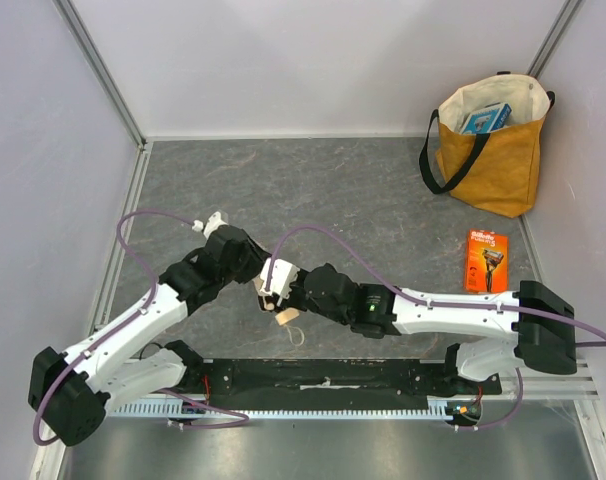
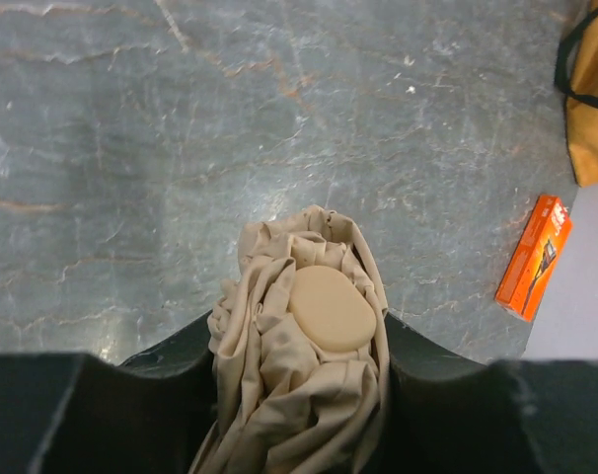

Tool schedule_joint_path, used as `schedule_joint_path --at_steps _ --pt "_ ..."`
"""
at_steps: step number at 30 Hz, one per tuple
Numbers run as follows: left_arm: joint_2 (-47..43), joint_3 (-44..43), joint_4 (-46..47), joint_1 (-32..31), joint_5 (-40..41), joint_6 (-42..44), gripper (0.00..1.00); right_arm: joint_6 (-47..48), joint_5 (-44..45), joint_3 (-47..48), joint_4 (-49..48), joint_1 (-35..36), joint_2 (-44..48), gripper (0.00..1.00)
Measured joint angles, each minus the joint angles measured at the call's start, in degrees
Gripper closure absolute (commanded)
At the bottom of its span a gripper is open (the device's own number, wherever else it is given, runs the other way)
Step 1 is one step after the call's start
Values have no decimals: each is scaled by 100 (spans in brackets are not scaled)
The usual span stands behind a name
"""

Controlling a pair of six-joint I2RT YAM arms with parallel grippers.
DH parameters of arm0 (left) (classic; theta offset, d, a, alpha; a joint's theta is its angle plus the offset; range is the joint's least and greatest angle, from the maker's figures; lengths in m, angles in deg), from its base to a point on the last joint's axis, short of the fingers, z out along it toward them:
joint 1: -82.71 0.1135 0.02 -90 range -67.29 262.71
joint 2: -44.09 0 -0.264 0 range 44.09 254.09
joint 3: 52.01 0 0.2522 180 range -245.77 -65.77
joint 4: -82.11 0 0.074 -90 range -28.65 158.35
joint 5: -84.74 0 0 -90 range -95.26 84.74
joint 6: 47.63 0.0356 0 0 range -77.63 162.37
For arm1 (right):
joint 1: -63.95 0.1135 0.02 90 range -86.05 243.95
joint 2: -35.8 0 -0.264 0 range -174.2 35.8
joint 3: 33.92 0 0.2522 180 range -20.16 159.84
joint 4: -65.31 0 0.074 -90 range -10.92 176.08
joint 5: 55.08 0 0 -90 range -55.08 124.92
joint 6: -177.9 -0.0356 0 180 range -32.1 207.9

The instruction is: Put away the umbrella

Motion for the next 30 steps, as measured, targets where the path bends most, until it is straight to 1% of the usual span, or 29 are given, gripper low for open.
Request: schedule_joint_path --at_steps 5,9,13,14,16,18,20,24,26,27,28,29,30 --pt "240 -144 280 -50 70 417 98 55 50 -4 -111 0 13 100" --pt "798 -389 323 -74 -127 551 98 361 498 -4 31 164 -2 100" --pt "1224 -525 258 -81 -188 560 98 476 800 -44 157 302 -2 100" --pt "1338 -575 168 -81 -151 566 98 575 894 -44 179 400 -2 100" --pt "1657 -667 33 -57 251 654 98 785 916 42 -44 754 2 100" --pt "2092 -702 -162 11 584 691 98 994 831 378 -243 1182 2 100" --pt "2293 -702 -455 55 793 691 98 1154 748 688 -487 1429 2 100" --pt "2205 -697 -610 59 883 710 98 1121 787 874 -789 1300 -33 100" --pt "1976 -533 -264 61 833 752 98 686 874 874 -719 1067 -33 100" --pt "1753 -367 -39 68 758 769 98 367 973 874 -654 925 -28 98" --pt "1519 -181 181 85 669 778 98 0 1108 874 -566 774 -20 90" --pt "1185 68 431 111 520 787 98 -404 1228 874 -431 616 -11 69" --pt "826 310 673 140 376 793 98 -857 1311 883 -240 448 4 43"
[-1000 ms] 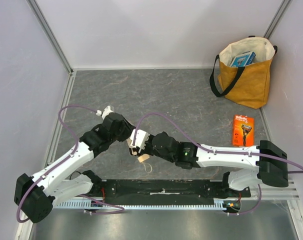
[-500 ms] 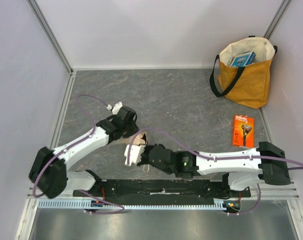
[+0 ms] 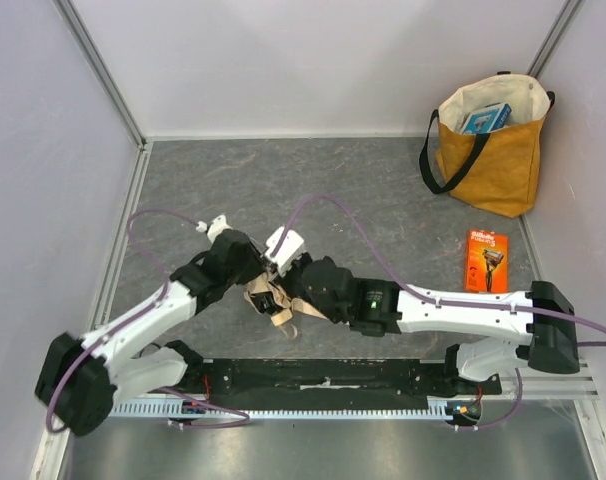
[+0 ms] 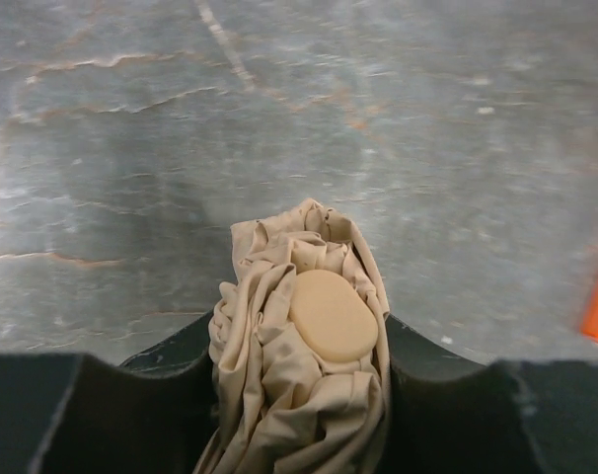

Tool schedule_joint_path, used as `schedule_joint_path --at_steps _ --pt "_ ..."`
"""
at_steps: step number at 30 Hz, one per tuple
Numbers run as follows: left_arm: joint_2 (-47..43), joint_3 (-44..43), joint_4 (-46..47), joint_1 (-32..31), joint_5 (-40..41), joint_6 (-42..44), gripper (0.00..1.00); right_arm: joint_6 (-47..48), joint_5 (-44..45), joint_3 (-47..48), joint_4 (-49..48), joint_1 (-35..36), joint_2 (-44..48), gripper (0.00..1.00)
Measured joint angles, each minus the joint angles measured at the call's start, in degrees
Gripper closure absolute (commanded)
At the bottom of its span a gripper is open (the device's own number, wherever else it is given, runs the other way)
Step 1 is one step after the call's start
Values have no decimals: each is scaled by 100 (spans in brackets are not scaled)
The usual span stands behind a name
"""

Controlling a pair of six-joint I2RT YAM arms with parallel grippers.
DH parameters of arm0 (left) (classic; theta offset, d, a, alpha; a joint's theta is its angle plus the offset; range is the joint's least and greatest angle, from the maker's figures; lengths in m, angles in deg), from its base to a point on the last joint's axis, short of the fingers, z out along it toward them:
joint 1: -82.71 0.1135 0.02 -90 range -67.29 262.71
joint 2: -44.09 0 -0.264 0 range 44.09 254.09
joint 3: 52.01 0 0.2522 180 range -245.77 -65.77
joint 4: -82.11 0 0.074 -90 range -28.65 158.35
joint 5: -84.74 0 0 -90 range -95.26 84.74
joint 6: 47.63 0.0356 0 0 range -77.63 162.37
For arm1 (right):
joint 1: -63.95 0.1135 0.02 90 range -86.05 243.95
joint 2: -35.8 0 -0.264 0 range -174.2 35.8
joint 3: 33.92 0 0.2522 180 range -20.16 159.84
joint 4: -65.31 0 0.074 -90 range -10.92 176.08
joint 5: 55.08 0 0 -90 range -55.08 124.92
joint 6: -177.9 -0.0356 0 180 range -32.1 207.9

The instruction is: Put away the umbrella

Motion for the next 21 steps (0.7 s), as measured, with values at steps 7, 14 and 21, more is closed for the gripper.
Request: schedule_joint_path --at_steps 7,14,21 --pt "-1681 765 1720 221 -911 173 98 -2769 -573 -422 1661 -1331 774 2" --pt "-2293 955 3635 273 -1884 525 98 -3104 -2653 -623 1985 -2295 1969 2" --pt "-2859 1434 4848 310 -2470 573 98 -3460 -4105 -197 2197 -3136 1886 2"
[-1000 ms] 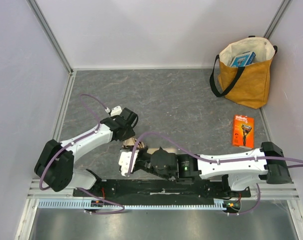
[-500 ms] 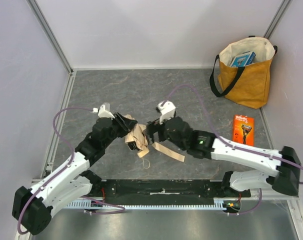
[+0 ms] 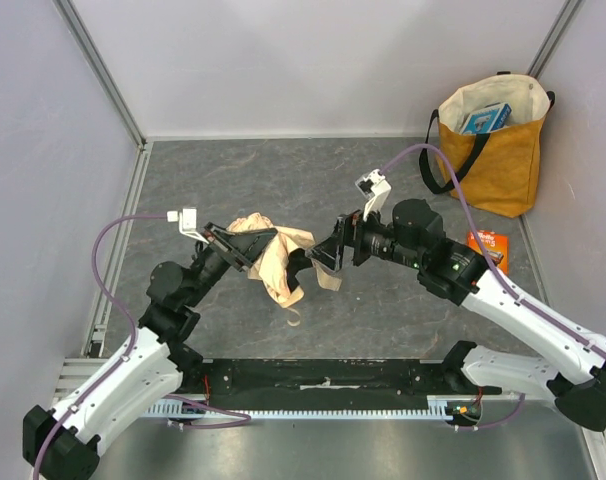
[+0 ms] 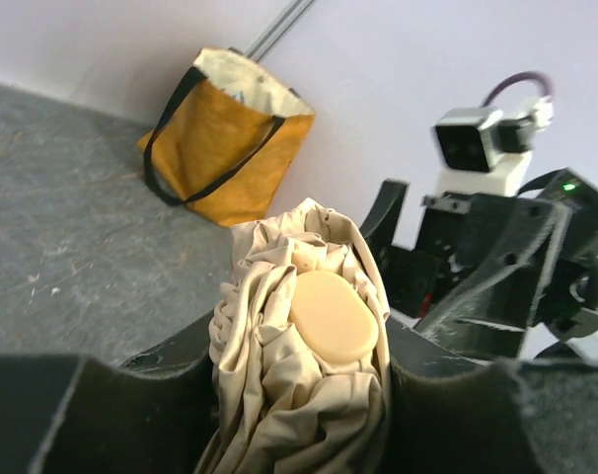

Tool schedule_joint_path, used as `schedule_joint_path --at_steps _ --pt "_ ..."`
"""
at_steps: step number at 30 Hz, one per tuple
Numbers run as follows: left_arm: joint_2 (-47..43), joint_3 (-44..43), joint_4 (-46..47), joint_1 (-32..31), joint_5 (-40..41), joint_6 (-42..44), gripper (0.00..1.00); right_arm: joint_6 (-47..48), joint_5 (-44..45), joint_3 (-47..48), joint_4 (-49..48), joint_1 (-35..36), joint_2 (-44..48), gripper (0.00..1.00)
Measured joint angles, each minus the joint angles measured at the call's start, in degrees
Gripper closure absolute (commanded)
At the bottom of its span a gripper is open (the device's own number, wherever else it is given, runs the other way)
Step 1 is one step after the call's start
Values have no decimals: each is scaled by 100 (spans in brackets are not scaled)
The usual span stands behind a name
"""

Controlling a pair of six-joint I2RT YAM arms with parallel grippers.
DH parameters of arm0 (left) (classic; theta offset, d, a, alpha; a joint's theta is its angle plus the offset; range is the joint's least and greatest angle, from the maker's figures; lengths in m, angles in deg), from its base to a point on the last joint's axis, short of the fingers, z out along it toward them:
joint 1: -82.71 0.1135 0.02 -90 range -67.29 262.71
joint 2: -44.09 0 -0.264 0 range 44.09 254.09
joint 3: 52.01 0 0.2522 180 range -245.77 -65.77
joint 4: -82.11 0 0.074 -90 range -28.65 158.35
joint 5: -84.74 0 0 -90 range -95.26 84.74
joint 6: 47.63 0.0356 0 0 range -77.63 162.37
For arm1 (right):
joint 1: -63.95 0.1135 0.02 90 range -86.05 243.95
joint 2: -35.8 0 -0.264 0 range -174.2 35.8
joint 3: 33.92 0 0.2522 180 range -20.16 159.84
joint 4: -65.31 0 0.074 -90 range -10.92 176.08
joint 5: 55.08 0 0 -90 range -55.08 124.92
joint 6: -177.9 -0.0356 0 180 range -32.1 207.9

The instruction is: Put away the umbrella

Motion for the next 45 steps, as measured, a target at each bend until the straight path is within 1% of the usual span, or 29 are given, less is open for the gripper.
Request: schedule_joint_path --at_steps 5,8,11,14,17,20,22,25,26,28,30,31,34,35,38,40,42,45 --pt "-297 181 614 28 4 0 98 -1316 24 -339 140 -66 236 2" --pt "-455 409 1220 33 109 2 98 -2111 111 -710 184 -216 404 2" --pt "-479 592 1759 33 291 0 98 -2334 142 -949 140 -297 525 2" --pt "-389 697 2221 37 409 0 98 -2035 -282 -1158 -378 -304 621 2" --pt "-315 697 2461 37 457 -2 98 -1287 -879 -1397 -994 -269 778 2" --pt "-308 697 2632 37 448 -2 98 -577 -1259 -1537 -1360 -247 892 2" --pt "-293 697 2754 37 431 -4 98 -208 -1405 -1523 -1596 -247 774 2" --pt "-238 702 2953 42 426 -28 98 17 -1668 -1495 -1974 -247 415 2" --pt "-212 715 3060 61 413 -57 98 85 -1729 -1478 -2046 -247 271 5" --pt "-144 741 3244 107 358 -103 98 210 -1751 -1423 -2050 -245 98 10" --pt "-48 745 3416 151 267 -146 98 334 -1784 -1285 -1974 -247 -31 30" --pt "0 745 3499 166 210 -162 98 387 -1836 -1213 -1969 -247 -55 41" --pt "105 745 3622 199 66 -166 98 313 -2177 -922 -1974 -251 -52 91" --pt "118 745 3622 205 24 -162 98 275 -2258 -817 -1976 -251 -52 100" --pt "120 741 3571 225 11 -33 98 -319 -2483 -319 -1971 -221 -151 100" --pt "192 726 3534 223 50 122 98 -793 -2500 120 -1993 -107 -404 100" --pt "321 706 3613 221 214 221 98 -1394 -2328 605 -2048 168 -837 100" --pt "710 699 4022 223 553 337 98 -2253 -1932 846 -2352 614 -1364 100"
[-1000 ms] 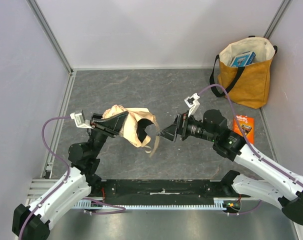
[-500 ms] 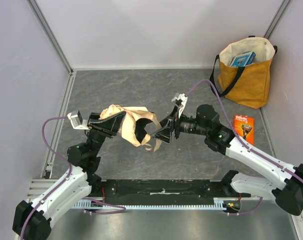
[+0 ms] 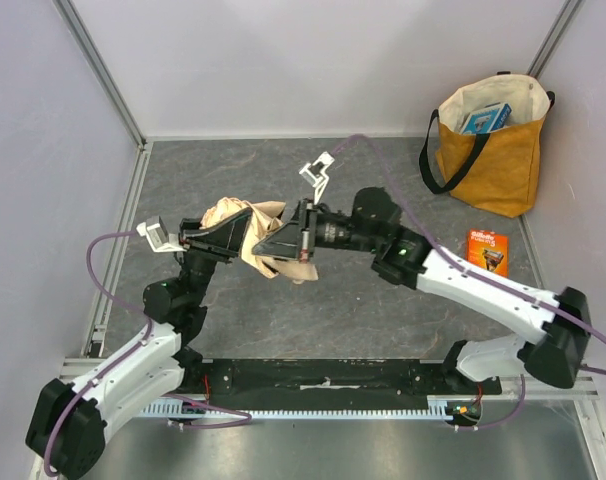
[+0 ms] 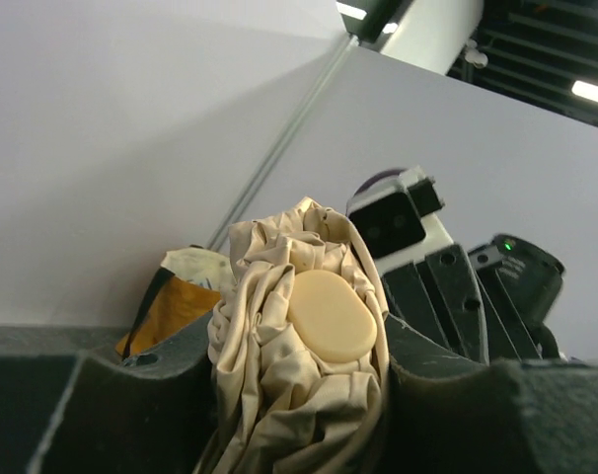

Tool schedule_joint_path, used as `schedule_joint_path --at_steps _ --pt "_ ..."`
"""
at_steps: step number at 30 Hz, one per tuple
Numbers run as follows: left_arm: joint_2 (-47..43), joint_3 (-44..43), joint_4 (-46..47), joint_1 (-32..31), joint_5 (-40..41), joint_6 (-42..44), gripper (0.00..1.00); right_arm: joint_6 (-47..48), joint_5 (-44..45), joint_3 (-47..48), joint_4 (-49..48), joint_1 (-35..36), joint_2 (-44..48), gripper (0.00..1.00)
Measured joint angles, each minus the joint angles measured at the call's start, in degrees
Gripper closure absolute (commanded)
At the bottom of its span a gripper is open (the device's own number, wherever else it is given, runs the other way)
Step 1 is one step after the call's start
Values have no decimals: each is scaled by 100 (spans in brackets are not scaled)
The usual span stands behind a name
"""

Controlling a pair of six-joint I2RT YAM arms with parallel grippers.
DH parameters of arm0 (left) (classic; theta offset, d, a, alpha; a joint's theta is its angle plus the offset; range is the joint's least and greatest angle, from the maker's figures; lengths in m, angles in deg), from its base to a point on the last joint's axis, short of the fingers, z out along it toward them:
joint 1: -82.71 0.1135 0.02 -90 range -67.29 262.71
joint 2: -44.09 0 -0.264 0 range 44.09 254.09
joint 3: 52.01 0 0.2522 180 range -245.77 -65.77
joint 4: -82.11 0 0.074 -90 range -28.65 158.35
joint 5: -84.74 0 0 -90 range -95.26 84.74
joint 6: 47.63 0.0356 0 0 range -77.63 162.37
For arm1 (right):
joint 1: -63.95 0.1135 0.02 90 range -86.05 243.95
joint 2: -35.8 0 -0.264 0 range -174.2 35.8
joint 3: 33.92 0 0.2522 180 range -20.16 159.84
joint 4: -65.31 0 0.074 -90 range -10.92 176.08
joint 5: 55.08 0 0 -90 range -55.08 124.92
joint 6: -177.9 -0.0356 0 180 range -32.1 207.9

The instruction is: Put away the umbrella

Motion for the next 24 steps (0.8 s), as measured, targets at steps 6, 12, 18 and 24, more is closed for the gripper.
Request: schedule_joint_path --at_steps 6,12,18,24 --pt "629 -74 645 0 798 22 98 -1908 1193 -372 -1602 553 -789 100" --pt "968 -247 1040 2 1351 33 98 -2417 1801 -20 -1998 702 -1152 91" --pt "1172 -304 820 -2 1759 -262 98 -1694 1843 636 -1373 1172 -1132 100" --pt "793 -348 452 -2 2033 -717 98 -328 2527 424 -127 1578 -970 100"
